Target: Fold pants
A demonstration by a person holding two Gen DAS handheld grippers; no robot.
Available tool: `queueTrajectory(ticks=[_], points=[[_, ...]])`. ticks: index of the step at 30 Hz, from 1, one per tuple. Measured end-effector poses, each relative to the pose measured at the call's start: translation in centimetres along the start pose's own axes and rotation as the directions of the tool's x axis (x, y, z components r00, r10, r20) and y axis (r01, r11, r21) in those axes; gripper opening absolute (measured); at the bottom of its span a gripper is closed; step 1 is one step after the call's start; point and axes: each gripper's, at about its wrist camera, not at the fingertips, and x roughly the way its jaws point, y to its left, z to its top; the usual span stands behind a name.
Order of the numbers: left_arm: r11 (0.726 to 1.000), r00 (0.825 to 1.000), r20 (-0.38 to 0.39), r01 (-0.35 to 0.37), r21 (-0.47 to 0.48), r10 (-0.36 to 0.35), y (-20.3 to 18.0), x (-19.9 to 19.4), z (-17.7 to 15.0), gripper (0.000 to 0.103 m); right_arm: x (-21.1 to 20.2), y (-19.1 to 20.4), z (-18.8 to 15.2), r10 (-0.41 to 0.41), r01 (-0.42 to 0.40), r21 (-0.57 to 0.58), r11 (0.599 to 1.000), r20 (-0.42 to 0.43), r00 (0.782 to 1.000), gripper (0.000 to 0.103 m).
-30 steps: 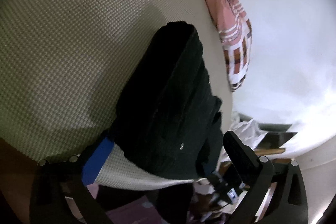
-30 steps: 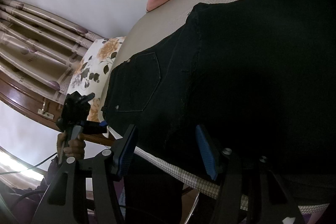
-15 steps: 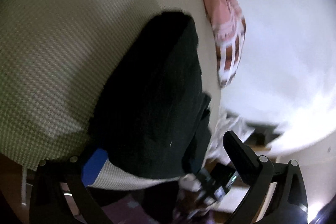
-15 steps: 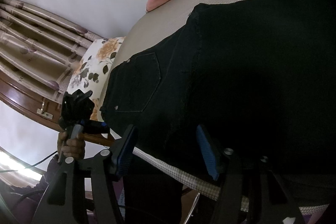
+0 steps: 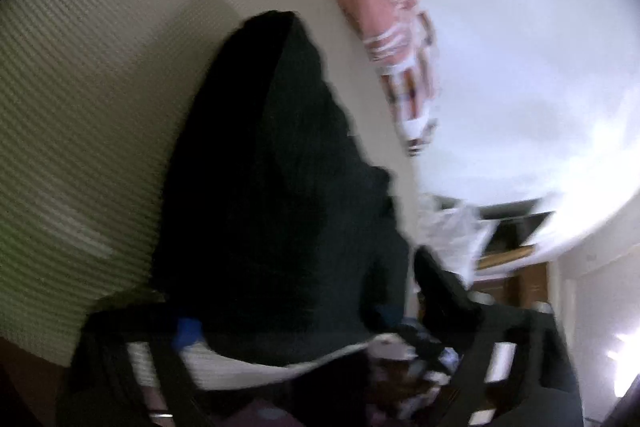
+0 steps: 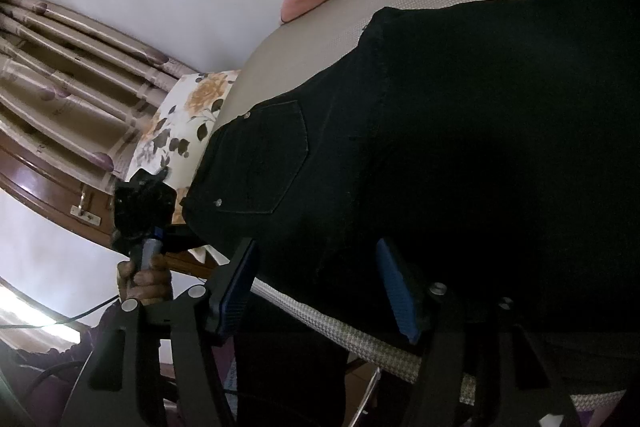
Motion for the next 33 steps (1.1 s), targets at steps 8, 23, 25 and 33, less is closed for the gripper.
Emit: queueTrajectory(ticks=[8,23,25,33], points=[[0.992,0.997,0.036,-0.064,-0.111,0.068,1.5,0.0,-0.2,0.040,0.0,0.2,-0.1,-0.002,0.002,-0.005,1.000,0.004,1.000,0.061],[0.972,0.970,0.071,-0.234,-0.004,0.234,-2.0,0.6,-0.5,0.025,0.0,0.2,-0.2,-0.002,0.002,-0.004,1.000,0.006,1.000,0.061],[0.967,0.965,0.101,-0.250,0.051,0.244,-3.5,0.2,-0.8,0.024,0.0,0.2,-0.2,-0.002,0.002,-0.005,1.000,0.006,1.000,0.061],[0.945,0.956,0.169,-0.268,0.185,0.238,-8.2,-0.5,-1.9,0.024,-0.6,0.0,0.0,0.028,-0.028,0.022,0.999,0.024,0.999,0.059]])
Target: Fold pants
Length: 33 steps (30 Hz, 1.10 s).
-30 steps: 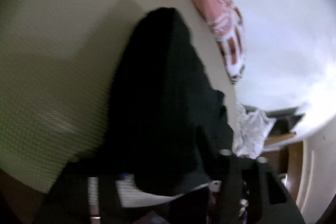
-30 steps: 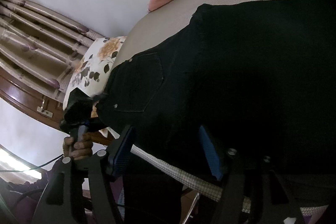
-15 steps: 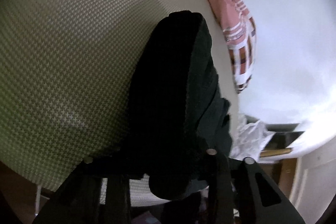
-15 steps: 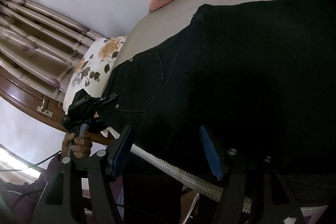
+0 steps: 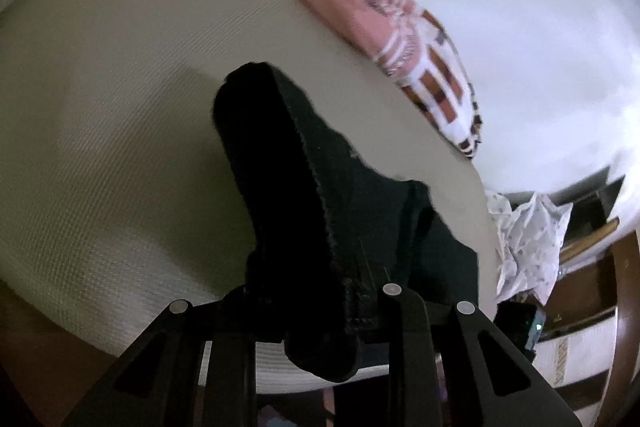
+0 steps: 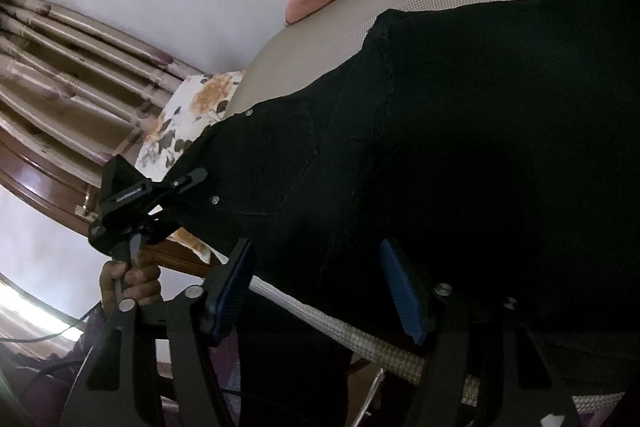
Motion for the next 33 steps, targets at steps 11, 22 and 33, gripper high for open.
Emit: queueTrajectory(ticks=[11,22,33], points=[[0.981,0.998,0.046,0.035,0.190,-0.045,-9.1,-0.3,-0.2,0.024,-8.3,-4.5,1.6,0.015,-0.056,0.182,0.982,0.219,0.976,0.059],[0.926,0.991,-0.023,0.129,0.354,-0.129,-19.3,3.2,-1.9,0.024,-14.7,-6.4,0.8,-0.043,-0.013,0.192,0.981,0.284,0.958,0.059],[0.855,0.960,-0.236,0.248,0.456,-0.153,-28.8,11.9,-7.4,0.024,-17.3,-10.3,-0.2,0.062,-0.159,0.273,0.949,0.336,0.940,0.059]])
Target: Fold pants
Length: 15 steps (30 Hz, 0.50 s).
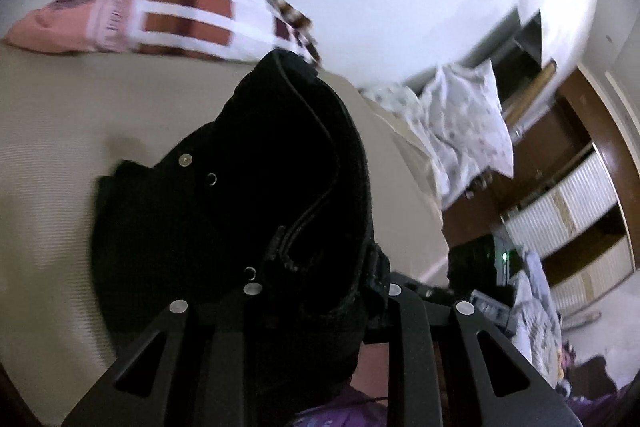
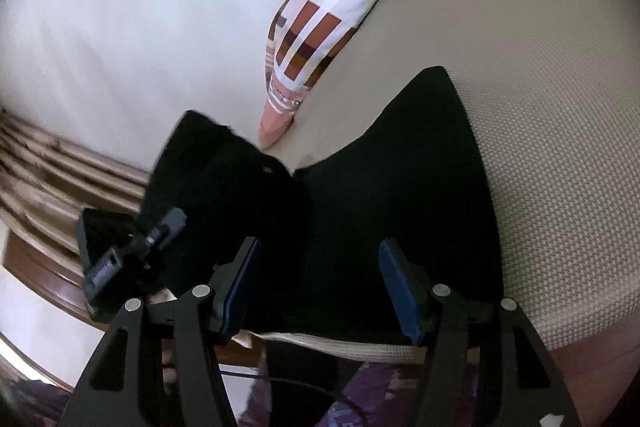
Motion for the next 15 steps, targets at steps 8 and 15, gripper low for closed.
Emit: queueTrajectory(ticks=[8,15], points=[[0.999,0.990,-0.134,0.035,0.041,-0.029,-2.6,6.5,-0.9,0.024,-2.2,-2.7,1.3,0.115,-0.122,0.137,0.983,0.062,0.991,0.060],[0.997,0.980,-0.201,0.023,0.078,-0.007,-3.7,10.0,-1.5,0.024,-2.0,-4.5,1.0,0.191,-0.200,0.228,0.953,0.060,0.980,0.062]])
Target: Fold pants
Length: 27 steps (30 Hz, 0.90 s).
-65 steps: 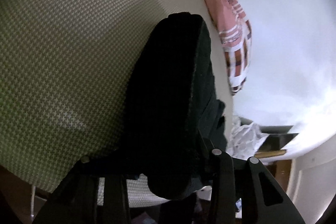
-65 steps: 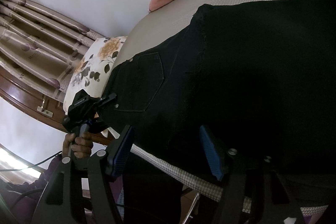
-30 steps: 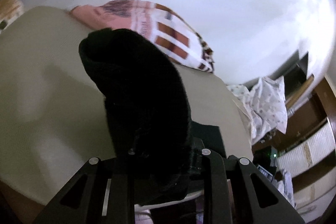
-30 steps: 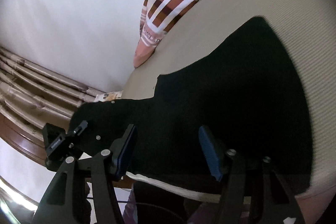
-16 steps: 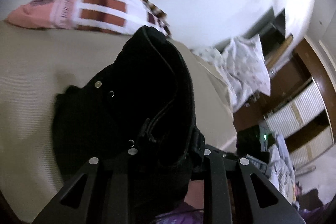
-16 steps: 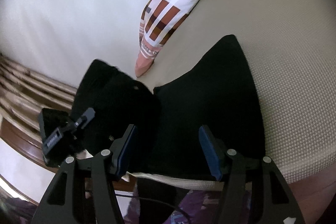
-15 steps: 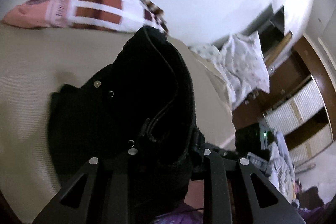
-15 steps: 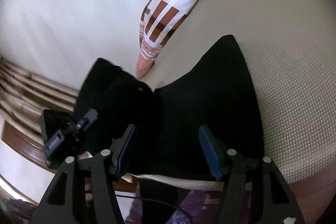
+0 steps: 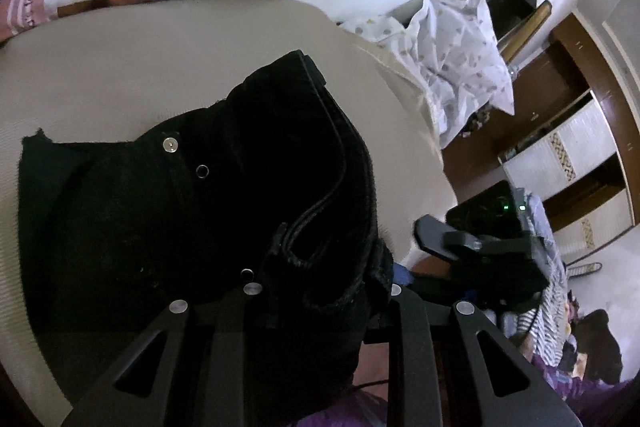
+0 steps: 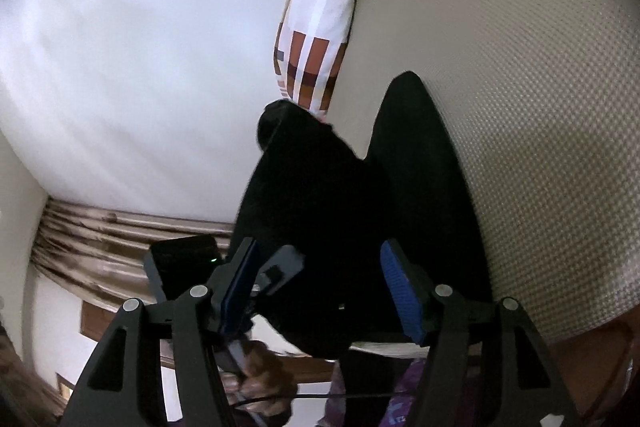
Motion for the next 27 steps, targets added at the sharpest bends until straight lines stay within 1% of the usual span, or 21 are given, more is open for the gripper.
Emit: queueTrajectory(ticks=[2,4,5,7,9,12,13,14,15,16,17,18,19,21,23,25,26,27], points=[[1.000,1.000,-0.022,0.001,-0.006,-0.001,0.1,0.9,0.1,0.024,-0.3,-0.3,0.1,0.000,0.000,0.008,1.000,0.006,1.000,0.063],[1.000,0.999,-0.038,-0.015,0.018,0.016,-0.1,1.6,0.0,0.025,-0.3,-0.7,0.4,0.002,-0.002,0.022,1.000,0.017,1.000,0.065],[0.999,0.999,-0.040,-0.023,0.034,0.024,-0.4,1.9,-0.1,0.026,-0.2,-0.8,0.5,0.003,-0.003,0.025,1.000,0.021,1.000,0.066],[0.999,0.998,-0.055,-0.014,0.034,0.016,-0.4,2.3,-0.2,0.030,-0.5,-1.1,0.6,0.003,-0.004,0.036,0.999,0.028,1.000,0.066],[1.000,0.996,-0.086,0.012,0.013,-0.011,-0.4,3.0,0.0,0.041,-0.5,-1.3,0.7,-0.001,0.000,0.042,0.999,0.031,1.000,0.067],[0.999,0.996,-0.089,0.030,0.024,-0.028,-0.9,3.1,0.3,0.048,-1.3,-1.2,1.0,-0.011,0.009,0.036,0.999,0.051,0.999,0.067],[0.998,0.995,-0.092,0.046,0.033,-0.042,-1.1,3.0,0.5,0.049,-1.9,-0.9,1.2,-0.011,0.009,0.029,1.000,0.071,0.997,0.067],[0.996,0.993,-0.093,0.077,0.035,-0.073,-1.4,2.8,0.6,0.053,-2.7,-0.7,1.5,-0.010,0.008,0.024,1.000,0.095,0.995,0.067],[0.992,0.990,-0.082,0.121,0.031,-0.118,-1.5,2.2,0.8,0.054,-3.2,-0.6,1.8,-0.007,0.004,0.023,1.000,0.110,0.994,0.067],[0.987,0.986,-0.053,0.160,0.025,-0.158,-1.5,1.3,1.0,0.054,-4.2,-0.5,2.1,-0.001,-0.002,0.020,1.000,0.137,0.991,0.067],[0.983,0.983,-0.028,0.183,0.019,-0.183,-1.3,0.5,1.2,0.056,-4.8,-0.3,2.2,0.003,-0.006,0.018,1.000,0.155,0.988,0.067],[0.978,0.978,0.002,0.210,0.011,-0.210,-1.1,-0.5,1.5,0.060,-5.5,-0.1,2.4,0.008,-0.011,0.014,1.000,0.174,0.985,0.067],[0.976,0.976,0.028,0.216,0.004,-0.217,-0.9,-1.4,1.8,0.062,-6.2,0.3,2.5,0.018,-0.020,0.010,1.000,0.193,0.981,0.067],[0.980,0.977,0.083,0.197,-0.002,-0.196,-0.3,-3.3,2.2,0.063,-6.9,1.4,2.4,0.051,-0.049,-0.015,0.999,0.201,0.978,0.067],[0.986,0.978,0.127,0.166,-0.010,-0.163,0.7,-5.3,2.3,0.063,-6.9,2.7,2.0,0.061,-0.051,-0.059,0.997,0.184,0.981,0.067],[0.995,0.984,0.153,0.098,-0.009,-0.096,1.6,-7.1,1.9,0.064,-6.4,3.8,1.3,0.045,-0.031,-0.099,0.995,0.145,0.988,0.067],[0.999,0.986,0.161,0.049,-0.001,-0.048,2.1,-8.1,1.3,0.064,-6.1,4.0,0.9,0.043,-0.030,-0.100,0.994,0.125,0.991,0.067],[1.000,0.986,0.166,0.016,0.003,-0.016,2.5,-8.6,0.9,0.065,-5.6,4.0,0.4,0.038,-0.029,-0.093,0.995,0.098,0.994,0.067]])
